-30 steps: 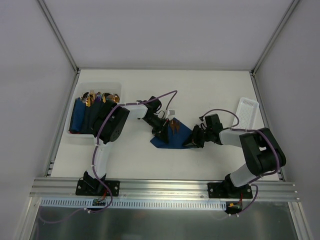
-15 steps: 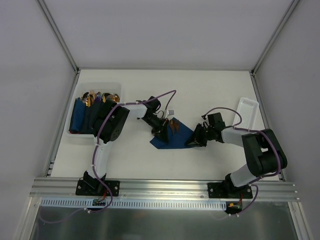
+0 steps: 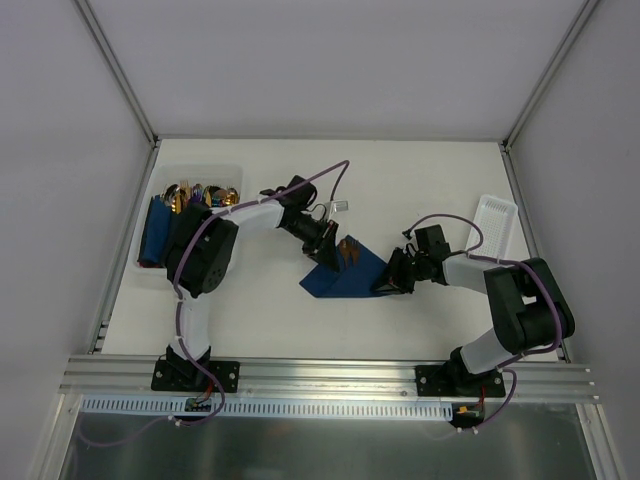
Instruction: Place the utensils on the paper napkin and roll it up
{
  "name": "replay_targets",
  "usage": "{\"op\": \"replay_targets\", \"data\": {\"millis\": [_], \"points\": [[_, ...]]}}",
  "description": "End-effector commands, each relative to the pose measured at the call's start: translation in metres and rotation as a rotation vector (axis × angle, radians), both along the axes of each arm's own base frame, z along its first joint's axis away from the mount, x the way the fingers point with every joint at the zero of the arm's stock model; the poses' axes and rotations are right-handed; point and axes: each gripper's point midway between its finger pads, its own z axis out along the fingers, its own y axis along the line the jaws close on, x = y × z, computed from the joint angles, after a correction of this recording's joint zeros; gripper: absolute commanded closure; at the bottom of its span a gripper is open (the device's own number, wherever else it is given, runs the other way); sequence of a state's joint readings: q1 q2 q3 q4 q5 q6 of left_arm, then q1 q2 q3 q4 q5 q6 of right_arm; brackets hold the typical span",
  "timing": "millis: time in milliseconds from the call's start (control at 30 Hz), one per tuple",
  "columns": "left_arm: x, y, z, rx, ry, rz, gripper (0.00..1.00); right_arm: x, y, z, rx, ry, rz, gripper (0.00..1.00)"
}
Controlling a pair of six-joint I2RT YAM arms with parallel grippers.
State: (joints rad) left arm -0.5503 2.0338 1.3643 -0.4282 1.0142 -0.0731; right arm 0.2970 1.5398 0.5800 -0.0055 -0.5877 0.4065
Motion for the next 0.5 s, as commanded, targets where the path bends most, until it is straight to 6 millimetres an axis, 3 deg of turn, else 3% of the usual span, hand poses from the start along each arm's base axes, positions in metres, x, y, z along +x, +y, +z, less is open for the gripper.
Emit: {"op": "replay_targets", "data": {"millis": [0, 200, 467], "points": [[-0.018, -0.007, 0.026, -0.074, -0.014, -0.058, 0.85, 0.003, -0.005, 0.001, -0.036, -0.016, 0.000, 0.86], [-0.040, -0.015, 0.004, -0.027, 0.038, -0.102, 0.86, 0.004, -0.005, 0.001, -0.038, -0.015, -0.002, 0.86], [-0.029, -0.022, -0.029, 0.056, 0.105, -0.068, 0.87, 0.003, -0.005, 0.000, -0.038, -0.011, -0.003, 0.86]]}}
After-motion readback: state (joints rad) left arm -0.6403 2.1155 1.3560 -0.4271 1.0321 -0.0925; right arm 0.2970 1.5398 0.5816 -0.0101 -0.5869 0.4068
